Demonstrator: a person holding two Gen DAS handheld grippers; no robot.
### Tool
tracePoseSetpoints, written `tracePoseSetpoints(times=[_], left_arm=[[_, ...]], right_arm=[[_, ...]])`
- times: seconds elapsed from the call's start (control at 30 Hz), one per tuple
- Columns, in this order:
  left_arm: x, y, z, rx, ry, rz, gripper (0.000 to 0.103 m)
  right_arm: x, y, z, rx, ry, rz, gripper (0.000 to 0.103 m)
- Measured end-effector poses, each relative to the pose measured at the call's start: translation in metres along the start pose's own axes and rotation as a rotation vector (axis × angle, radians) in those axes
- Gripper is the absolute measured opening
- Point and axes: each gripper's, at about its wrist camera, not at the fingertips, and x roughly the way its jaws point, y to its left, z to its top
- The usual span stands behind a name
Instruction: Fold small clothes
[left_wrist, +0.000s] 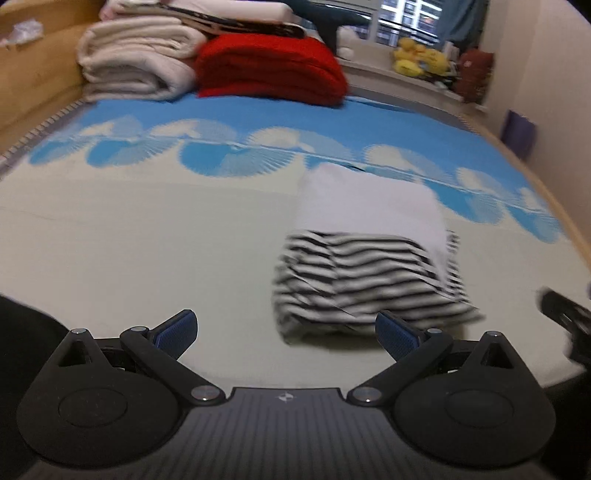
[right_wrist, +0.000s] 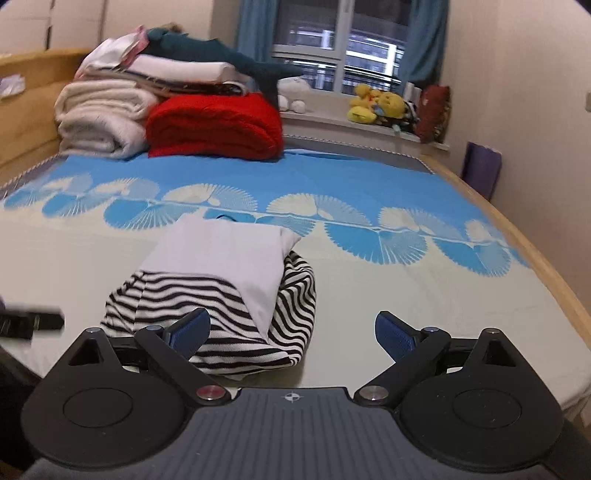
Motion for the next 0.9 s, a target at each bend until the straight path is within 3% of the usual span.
tracePoseSetpoints(times=[0.33, 0.9], left_arm=[[0.019, -0.003, -0.002, 0.037, 0.049, 0.004, 0.103], [0.021, -0.007, -0.003, 0.042, 0.050, 0.003, 0.103]], right_arm=[[0.012, -0.006, -0.004, 0.086, 0.064, 0.005, 0.096], [0.016, 0.002, -0.005, 0.048, 0.082, 0.011, 0.096]])
